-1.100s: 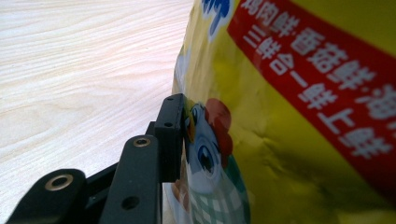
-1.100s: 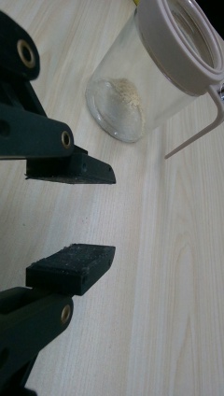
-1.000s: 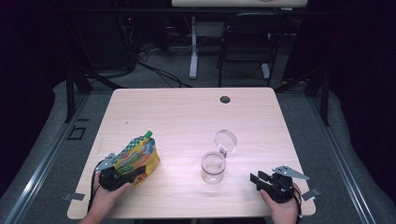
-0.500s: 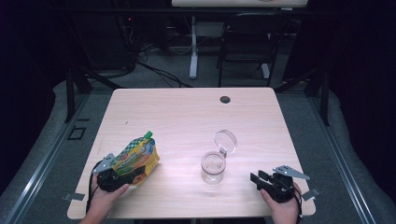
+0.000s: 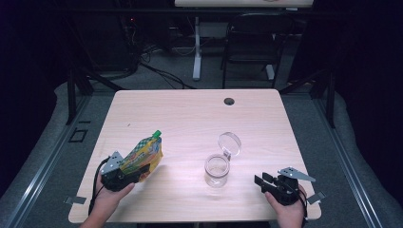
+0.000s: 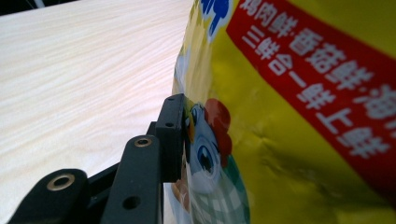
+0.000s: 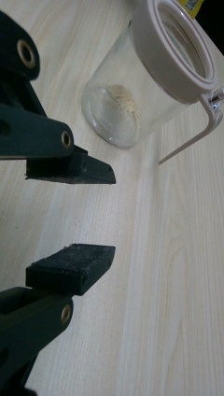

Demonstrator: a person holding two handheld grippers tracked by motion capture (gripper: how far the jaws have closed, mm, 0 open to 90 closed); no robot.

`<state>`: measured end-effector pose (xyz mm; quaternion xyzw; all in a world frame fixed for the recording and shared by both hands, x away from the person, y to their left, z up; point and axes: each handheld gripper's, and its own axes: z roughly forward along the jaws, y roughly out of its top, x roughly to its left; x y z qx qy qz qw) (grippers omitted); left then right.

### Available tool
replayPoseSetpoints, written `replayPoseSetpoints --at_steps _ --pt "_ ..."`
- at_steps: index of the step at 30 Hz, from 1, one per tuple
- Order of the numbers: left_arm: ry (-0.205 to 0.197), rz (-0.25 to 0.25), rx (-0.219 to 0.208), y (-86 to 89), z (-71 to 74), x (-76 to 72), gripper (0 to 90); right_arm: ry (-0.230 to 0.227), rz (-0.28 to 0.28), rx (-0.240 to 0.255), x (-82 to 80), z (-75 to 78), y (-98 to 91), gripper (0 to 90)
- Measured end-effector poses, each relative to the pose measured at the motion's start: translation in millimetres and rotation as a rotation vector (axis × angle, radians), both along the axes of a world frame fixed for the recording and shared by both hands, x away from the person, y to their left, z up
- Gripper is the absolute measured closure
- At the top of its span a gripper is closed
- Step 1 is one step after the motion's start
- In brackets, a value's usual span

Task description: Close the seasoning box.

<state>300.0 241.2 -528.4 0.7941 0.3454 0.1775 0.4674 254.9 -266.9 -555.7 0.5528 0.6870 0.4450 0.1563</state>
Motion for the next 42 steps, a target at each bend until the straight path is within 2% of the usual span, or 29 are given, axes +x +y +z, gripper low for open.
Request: replayPoseSetpoints --at_steps 7,12,17,26,29,31,34,38,42 --pt "-0.061 -0.029 0.071 -19.3 11.3 2.9 63.0 0.001 0.014 -0.004 0.6 0.7 1.1 58.3" --pt "-0.121 -0.024 0.124 -34.2 17.3 3.3 62.9 0.0 0.016 -0.003 0.2 0.6 1.4 58.3" --pt "-0.142 -0.028 0.141 -44.0 19.8 5.4 62.9 0.001 0.013 -0.006 -0.2 0.7 1.4 58.3" --pt "-0.187 -0.038 0.202 -55.6 23.6 10.3 62.9 0.001 0.019 -0.004 -0.2 -0.2 2.8 58.3" --pt "-0.215 -0.036 0.233 -60.1 24.1 11.9 63.0 0.007 0.019 -0.005 0.0 -0.9 2.7 58.3" --pt "-0.226 -0.035 0.235 -62.7 23.7 13.7 63.0 0.007 0.016 -0.005 0.0 -1.1 3.1 58.2" --pt "-0.246 -0.038 0.258 -66.9 23.3 15.6 63.0 0.001 0.017 -0.007 -0.5 -1.0 3.3 58.1" --pt "-0.274 -0.051 0.31 -71.3 22.3 16.8 63.0 -0.023 0.01 -0.002 -2.3 0.8 1.6 57.9" --pt "-0.298 -0.056 0.338 -75.3 19.9 16.1 63.0 -0.022 0.002 -0.001 -3.5 0.0 -0.4 57.7"
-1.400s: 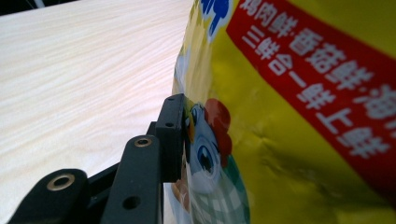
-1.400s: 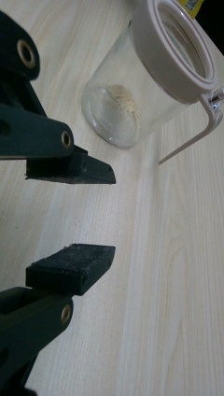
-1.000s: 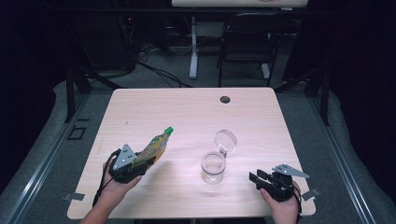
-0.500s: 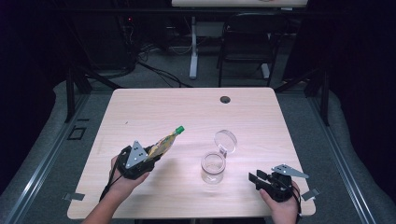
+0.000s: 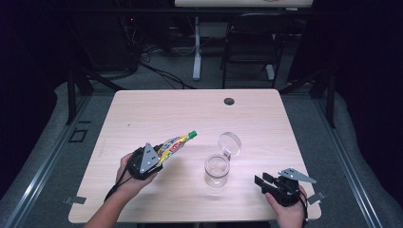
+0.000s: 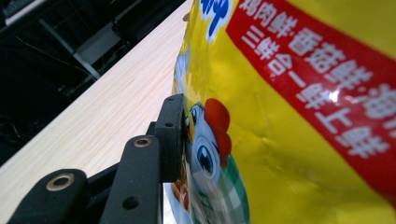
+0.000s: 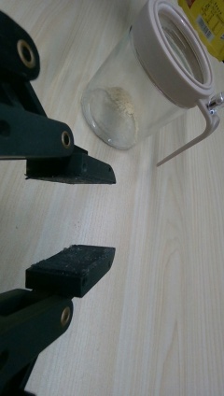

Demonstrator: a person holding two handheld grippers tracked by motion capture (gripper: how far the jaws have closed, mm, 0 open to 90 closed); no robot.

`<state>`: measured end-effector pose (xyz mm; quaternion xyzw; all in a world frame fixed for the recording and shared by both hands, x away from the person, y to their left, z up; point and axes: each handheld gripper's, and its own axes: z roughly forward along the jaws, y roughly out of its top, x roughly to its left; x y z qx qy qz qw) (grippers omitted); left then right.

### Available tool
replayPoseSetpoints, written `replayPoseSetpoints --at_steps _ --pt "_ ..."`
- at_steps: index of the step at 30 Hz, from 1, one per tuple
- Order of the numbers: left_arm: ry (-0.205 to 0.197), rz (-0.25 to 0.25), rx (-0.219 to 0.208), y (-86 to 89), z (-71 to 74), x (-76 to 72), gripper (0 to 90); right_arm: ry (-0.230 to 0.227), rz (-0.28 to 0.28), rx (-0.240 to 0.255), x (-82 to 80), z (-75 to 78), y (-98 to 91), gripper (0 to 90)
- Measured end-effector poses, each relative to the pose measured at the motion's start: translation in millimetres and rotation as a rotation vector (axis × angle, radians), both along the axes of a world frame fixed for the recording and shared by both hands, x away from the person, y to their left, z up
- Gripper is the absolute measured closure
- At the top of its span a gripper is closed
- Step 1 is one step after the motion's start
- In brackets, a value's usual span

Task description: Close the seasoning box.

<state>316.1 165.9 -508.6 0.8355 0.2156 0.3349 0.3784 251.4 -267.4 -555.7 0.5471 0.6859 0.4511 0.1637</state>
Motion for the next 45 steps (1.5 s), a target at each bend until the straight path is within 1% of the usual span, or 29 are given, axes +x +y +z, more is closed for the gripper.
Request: replayPoseSetpoints --at_steps 1,5,7,9,11,15,17,19,21,24,26,27,28,29,30,31,32,37,38,39,42,45 --pt "-0.01 0.001 0.013 -1.0 -0.4 -0.6 63.0 0.004 -0.005 -0.005 -0.2 0.0 -0.3 57.7" --pt "-0.045 -0.007 0.071 -4.4 -1.2 -4.8 63.0 0.002 -0.006 0.007 0.1 -1.4 1.3 56.2" --pt "-0.061 -0.01 0.098 -6.4 -1.1 -7.1 63.0 0.004 -0.004 -0.002 0.2 -1.5 2.2 56.0" --pt "-0.078 -0.015 0.122 -8.1 -0.6 -8.6 63.0 0.0 0.0 -0.001 0.2 -1.6 3.2 55.6" --pt "-0.092 -0.016 0.14 -10.4 -0.6 -10.1 63.0 -0.003 0.002 -0.006 0.1 -1.4 3.4 55.1" --pt "-0.117 -0.015 0.172 -13.5 -0.2 -11.5 63.0 -0.003 0.009 0.008 0.1 -1.5 2.6 52.3" --pt "-0.123 -0.016 0.183 -15.1 -0.1 -12.2 63.1 -0.004 0.01 0.019 0.1 -1.4 2.6 51.3" --pt "-0.135 -0.017 0.194 -16.8 -0.7 -12.9 63.1 -0.005 0.008 0.019 0.2 -1.4 2.6 50.6" --pt "-0.146 -0.015 0.219 -18.4 -0.7 -14.2 63.1 -0.007 0.007 0.019 0.2 -1.3 2.7 49.8" --pt "-0.16 -0.018 0.234 -20.2 -1.2 -15.3 63.1 -0.008 0.01 0.011 0.1 -0.8 2.7 49.5" --pt "-0.163 -0.02 0.243 -21.4 -1.5 -15.5 63.1 -0.015 0.021 0.015 0.1 -0.5 3.2 50.1" --pt "-0.167 -0.022 0.253 -22.0 -1.5 -15.8 63.1 -0.023 0.031 0.022 0.1 -0.3 3.8 50.3" --pt "-0.165 -0.024 0.262 -22.3 -1.2 -16.0 63.1 -0.026 0.041 0.015 0.0 0.2 4.5 50.5" --pt "-0.173 -0.024 0.266 -23.1 -1.8 -16.2 63.1 -0.03 0.046 0.019 0.1 0.1 5.4 50.6" --pt "-0.178 -0.024 0.272 -23.8 -2.1 -16.5 63.1 -0.03 0.052 0.007 0.1 0.4 5.7 50.7" --pt "-0.178 -0.024 0.272 -23.8 -2.1 -16.5 63.1 -0.032 0.06 0.009 0.0 0.6 6.4 50.7" --pt "-0.189 -0.024 0.289 -25.1 -2.3 -17.2 63.1 -0.038 0.073 0.009 -0.2 0.8 7.1 50.7" --pt "-0.201 -0.028 0.31 -27.3 -2.2 -18.1 63.2 -0.054 0.117 0.0 -1.1 2.4 9.0 50.7" --pt "-0.203 -0.027 0.315 -27.7 -2.2 -18.3 63.1 -0.06 0.117 -0.004 -1.2 2.1 9.7 50.2" --pt "-0.21 -0.027 0.316 -28.2 -2.5 -18.3 63.2 -0.059 0.104 -0.027 -1.0 1.8 10.7 50.1" --pt "-0.212 -0.026 0.331 -28.5 -0.8 -18.3 63.2 -0.054 0.108 -0.031 -0.7 1.0 11.2 50.7" --pt "-0.218 -0.024 0.339 -29.0 0.0 -18.4 63.1 -0.062 0.102 -0.035 -0.8 1.4 11.2 50.7"
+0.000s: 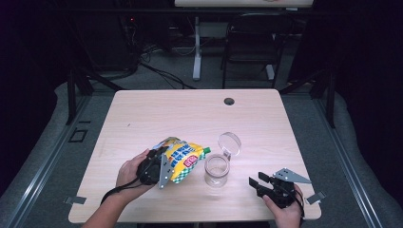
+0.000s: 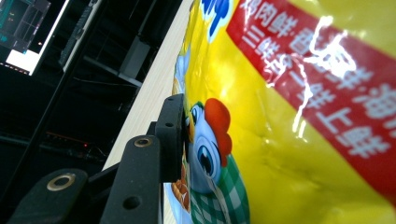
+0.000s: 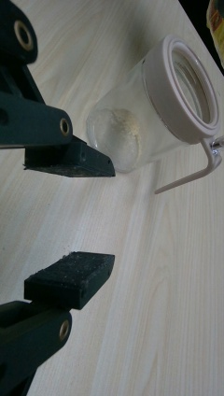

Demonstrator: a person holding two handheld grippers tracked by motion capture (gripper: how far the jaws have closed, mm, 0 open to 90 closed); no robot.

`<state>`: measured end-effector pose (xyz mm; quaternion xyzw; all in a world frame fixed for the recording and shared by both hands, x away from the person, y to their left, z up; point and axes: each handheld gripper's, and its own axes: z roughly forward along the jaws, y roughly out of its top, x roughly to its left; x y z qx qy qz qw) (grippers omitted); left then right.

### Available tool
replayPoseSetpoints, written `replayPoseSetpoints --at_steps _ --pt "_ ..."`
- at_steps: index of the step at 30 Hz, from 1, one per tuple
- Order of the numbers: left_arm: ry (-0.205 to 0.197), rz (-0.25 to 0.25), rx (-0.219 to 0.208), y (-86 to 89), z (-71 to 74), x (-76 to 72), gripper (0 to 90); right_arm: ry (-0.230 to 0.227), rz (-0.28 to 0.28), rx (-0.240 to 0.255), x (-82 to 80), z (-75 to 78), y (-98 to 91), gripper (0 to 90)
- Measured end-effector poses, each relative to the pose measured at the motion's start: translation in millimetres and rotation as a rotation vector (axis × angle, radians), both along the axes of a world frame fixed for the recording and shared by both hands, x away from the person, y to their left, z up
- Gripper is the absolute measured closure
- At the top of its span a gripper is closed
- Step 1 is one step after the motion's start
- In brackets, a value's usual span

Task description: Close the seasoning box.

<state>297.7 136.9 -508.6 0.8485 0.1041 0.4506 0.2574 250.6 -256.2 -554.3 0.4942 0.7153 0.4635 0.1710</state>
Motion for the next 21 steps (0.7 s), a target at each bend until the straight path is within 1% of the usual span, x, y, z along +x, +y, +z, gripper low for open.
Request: replayPoseSetpoints --at_steps 2,3,4,7,9,11,14,16,18,21 --pt "-0.006 0.001 0.007 -0.7 0.3 -0.3 63.2 -0.004 -0.009 -0.007 -0.6 0.6 0.1 51.0" --pt "-0.007 -0.001 0.015 -1.1 0.6 -0.3 63.2 -0.008 -0.011 -0.001 -0.6 0.3 0.6 51.2" --pt "-0.008 -0.002 0.026 -1.3 1.4 -0.4 63.2 -0.009 -0.012 -0.005 -0.8 0.4 0.8 51.5" --pt "-0.02 -0.003 0.037 -2.4 2.5 -1.0 63.2 -0.011 -0.017 -0.016 -0.9 0.4 1.8 52.4" --pt "-0.027 -0.002 0.054 -2.8 3.7 -1.4 63.2 -0.015 -0.018 -0.019 -1.0 0.4 2.5 52.8" --pt "-0.029 0.0 0.061 -3.4 4.2 -1.8 63.2 -0.021 -0.017 -0.025 -1.1 0.8 2.6 53.1" --pt "-0.046 0.0 0.078 -4.3 5.7 -2.0 63.2 -0.034 -0.019 -0.035 -1.6 1.6 2.9 53.4" --pt "-0.052 -0.003 0.075 -5.1 6.0 -2.3 63.2 -0.039 -0.019 -0.037 -1.6 1.6 3.1 53.4" --pt "-0.056 -0.005 0.087 -5.9 7.1 -2.7 63.2 -0.038 -0.016 -0.04 -1.4 1.4 3.4 53.6" --pt "-0.064 -0.009 0.1 -7.3 7.5 -3.4 63.2 -0.048 -0.017 -0.051 -1.3 1.2 4.3 53.8"
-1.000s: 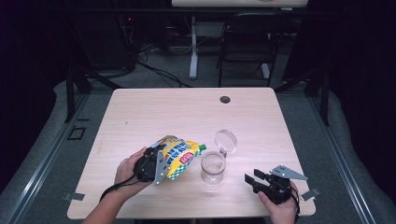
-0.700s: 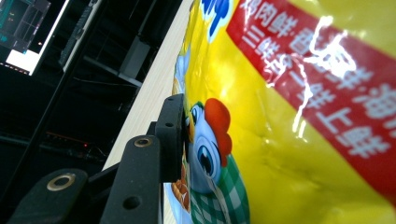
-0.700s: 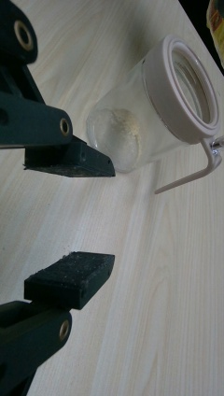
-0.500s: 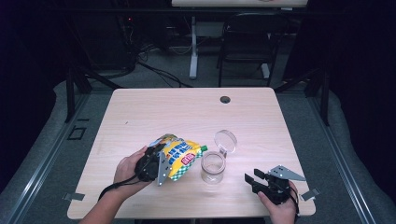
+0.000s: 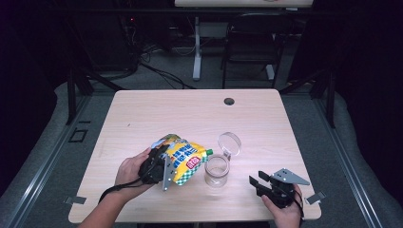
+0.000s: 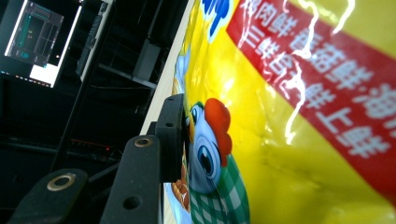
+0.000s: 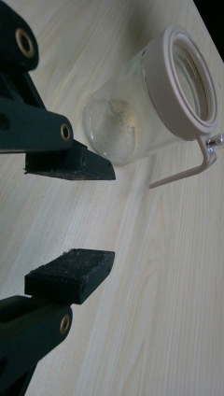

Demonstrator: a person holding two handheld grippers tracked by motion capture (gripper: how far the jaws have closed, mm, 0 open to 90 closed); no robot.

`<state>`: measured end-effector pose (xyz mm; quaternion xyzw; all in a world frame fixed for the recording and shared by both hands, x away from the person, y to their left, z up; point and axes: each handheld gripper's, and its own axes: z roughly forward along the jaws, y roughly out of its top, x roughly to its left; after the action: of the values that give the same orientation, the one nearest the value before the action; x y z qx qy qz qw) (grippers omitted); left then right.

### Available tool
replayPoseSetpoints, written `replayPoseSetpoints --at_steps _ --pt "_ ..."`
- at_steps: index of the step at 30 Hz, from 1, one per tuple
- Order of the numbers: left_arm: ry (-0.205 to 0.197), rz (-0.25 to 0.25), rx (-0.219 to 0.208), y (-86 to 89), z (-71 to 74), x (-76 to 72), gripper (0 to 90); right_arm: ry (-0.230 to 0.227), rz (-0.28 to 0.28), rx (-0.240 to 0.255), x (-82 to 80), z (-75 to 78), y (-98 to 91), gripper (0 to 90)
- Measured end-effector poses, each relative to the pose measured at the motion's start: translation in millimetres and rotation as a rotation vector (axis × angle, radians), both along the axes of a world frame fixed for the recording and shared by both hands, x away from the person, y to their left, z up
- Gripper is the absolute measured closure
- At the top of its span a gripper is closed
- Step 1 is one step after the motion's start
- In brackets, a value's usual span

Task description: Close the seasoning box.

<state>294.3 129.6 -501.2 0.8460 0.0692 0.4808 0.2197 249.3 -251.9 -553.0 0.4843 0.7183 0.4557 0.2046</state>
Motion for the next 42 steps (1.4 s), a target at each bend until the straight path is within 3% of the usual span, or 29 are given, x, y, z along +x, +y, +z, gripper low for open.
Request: replayPoseSetpoints --at_steps 6,7,11,14,31,42 --pt "-0.018 -0.006 0.023 -1.8 0.5 -1.9 63.2 -0.003 0.004 -0.014 -0.6 -0.6 1.8 53.6" --pt "-0.02 -0.005 0.042 -1.7 1.8 -2.3 63.3 -0.003 0.005 -0.017 -0.7 -0.6 2.4 53.5" --pt "-0.029 -0.011 0.035 -2.9 0.9 -2.7 63.3 -0.003 0.015 -0.033 -1.0 -0.7 4.8 53.5" --pt "-0.027 -0.009 0.061 -3.1 1.3 -3.4 63.3 -0.006 0.017 -0.039 -0.9 -0.8 5.9 53.5" --pt "-0.073 -0.011 0.111 -5.3 0.6 -5.2 63.3 -0.008 0.018 -0.039 -0.8 -0.8 6.1 53.2" --pt "-0.116 -0.016 0.173 -9.0 -1.2 -6.9 63.4 -0.005 0.017 -0.042 -0.8 -1.1 6.5 52.8"
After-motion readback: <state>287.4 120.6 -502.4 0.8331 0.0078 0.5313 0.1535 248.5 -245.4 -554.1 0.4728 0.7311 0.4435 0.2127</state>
